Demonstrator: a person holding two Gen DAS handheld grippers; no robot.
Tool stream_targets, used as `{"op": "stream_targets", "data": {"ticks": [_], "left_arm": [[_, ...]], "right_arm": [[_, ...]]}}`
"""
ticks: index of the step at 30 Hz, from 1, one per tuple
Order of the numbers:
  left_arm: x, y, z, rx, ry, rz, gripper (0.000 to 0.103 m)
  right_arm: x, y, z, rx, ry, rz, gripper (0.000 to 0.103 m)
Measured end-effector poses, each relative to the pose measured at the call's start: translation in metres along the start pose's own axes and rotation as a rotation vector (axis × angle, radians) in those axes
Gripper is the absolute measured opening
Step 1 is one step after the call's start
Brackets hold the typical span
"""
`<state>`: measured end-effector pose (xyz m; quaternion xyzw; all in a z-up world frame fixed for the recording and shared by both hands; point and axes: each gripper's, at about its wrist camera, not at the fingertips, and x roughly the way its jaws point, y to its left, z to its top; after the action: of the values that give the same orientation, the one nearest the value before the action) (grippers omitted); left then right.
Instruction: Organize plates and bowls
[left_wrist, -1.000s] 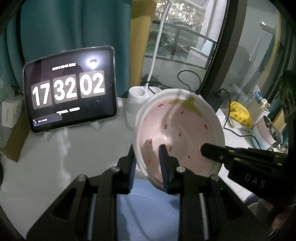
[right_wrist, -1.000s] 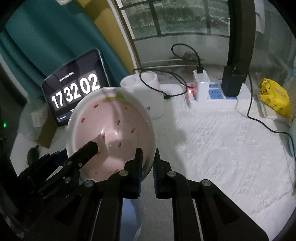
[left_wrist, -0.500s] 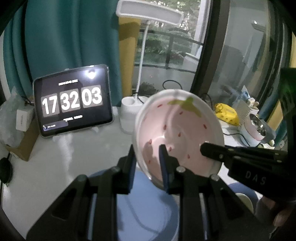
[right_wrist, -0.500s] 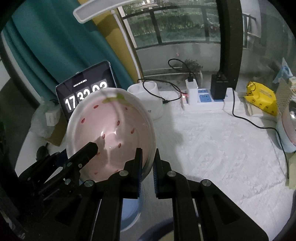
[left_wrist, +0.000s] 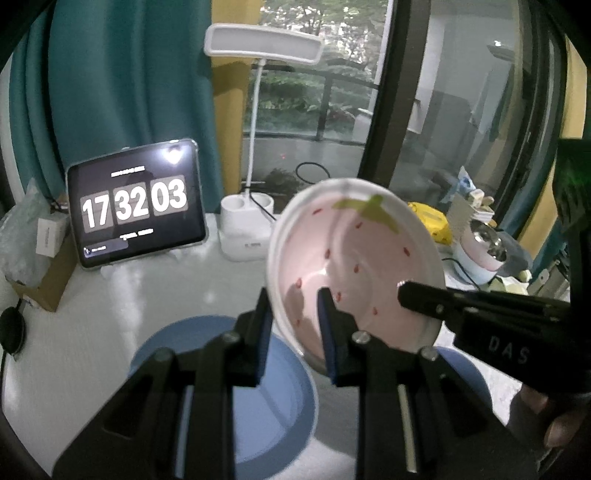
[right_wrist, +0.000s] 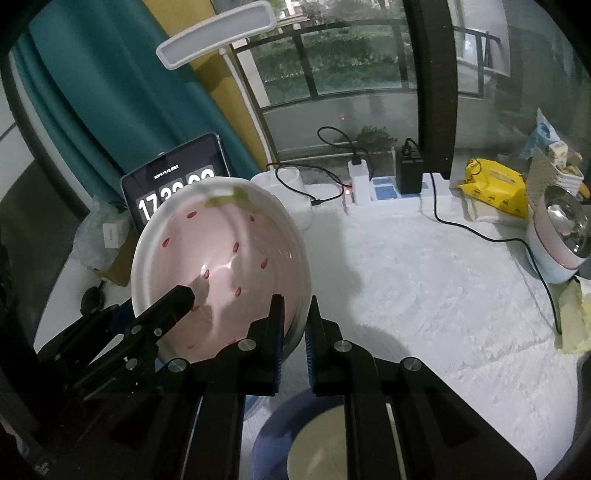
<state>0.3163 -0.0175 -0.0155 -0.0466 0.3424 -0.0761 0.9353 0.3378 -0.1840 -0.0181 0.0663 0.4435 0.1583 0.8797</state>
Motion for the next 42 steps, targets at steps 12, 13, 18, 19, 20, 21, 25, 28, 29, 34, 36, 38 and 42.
{"op": "stream_targets", "data": {"ticks": [12,13,18,19,20,21,25,28,29,34,36,38,42], "left_arm": [[-0.017,-0.031,-0.008,0.030,0.002,-0.036,0.024],[-0.018,-0.034,-0.009,0.032,0.003,-0.039,0.024],[-0.024,-0.048,-0.016,0.046,0.013,-0.054,0.024],[-0.025,-0.051,-0.018,0.049,0.017,-0.057,0.024],[-0.025,-0.053,-0.019,0.050,0.020,-0.060,0.024],[-0.025,-0.057,-0.022,0.055,0.025,-0.064,0.024],[-0.025,-0.068,-0.031,0.066,0.041,-0.072,0.024],[-0.023,-0.077,-0.039,0.074,0.059,-0.079,0.024],[-0.023,-0.079,-0.042,0.077,0.063,-0.081,0.024],[-0.020,-0.089,-0.055,0.085,0.095,-0.090,0.024],[-0.018,-0.091,-0.059,0.086,0.107,-0.094,0.024],[-0.017,-0.093,-0.064,0.089,0.117,-0.095,0.024],[-0.015,-0.096,-0.072,0.095,0.134,-0.093,0.024]], "right_arm": [[-0.033,-0.018,-0.017,0.013,-0.023,-0.017,0.012],[-0.036,-0.020,-0.019,0.014,-0.026,-0.019,0.012],[-0.048,-0.030,-0.027,0.028,-0.031,-0.024,0.012],[-0.050,-0.033,-0.030,0.033,-0.030,-0.024,0.012],[-0.051,-0.035,-0.033,0.037,-0.029,-0.025,0.012],[-0.053,-0.038,-0.035,0.042,-0.029,-0.026,0.012],[-0.059,-0.048,-0.046,0.060,-0.024,-0.033,0.012],[-0.061,-0.056,-0.055,0.072,-0.015,-0.039,0.012],[-0.061,-0.058,-0.058,0.076,-0.012,-0.041,0.012],[-0.060,-0.070,-0.074,0.099,0.007,-0.045,0.012],[-0.059,-0.073,-0.079,0.106,0.014,-0.046,0.012],[-0.058,-0.076,-0.084,0.113,0.022,-0.046,0.012],[-0.055,-0.080,-0.093,0.128,0.036,-0.042,0.012]]}}
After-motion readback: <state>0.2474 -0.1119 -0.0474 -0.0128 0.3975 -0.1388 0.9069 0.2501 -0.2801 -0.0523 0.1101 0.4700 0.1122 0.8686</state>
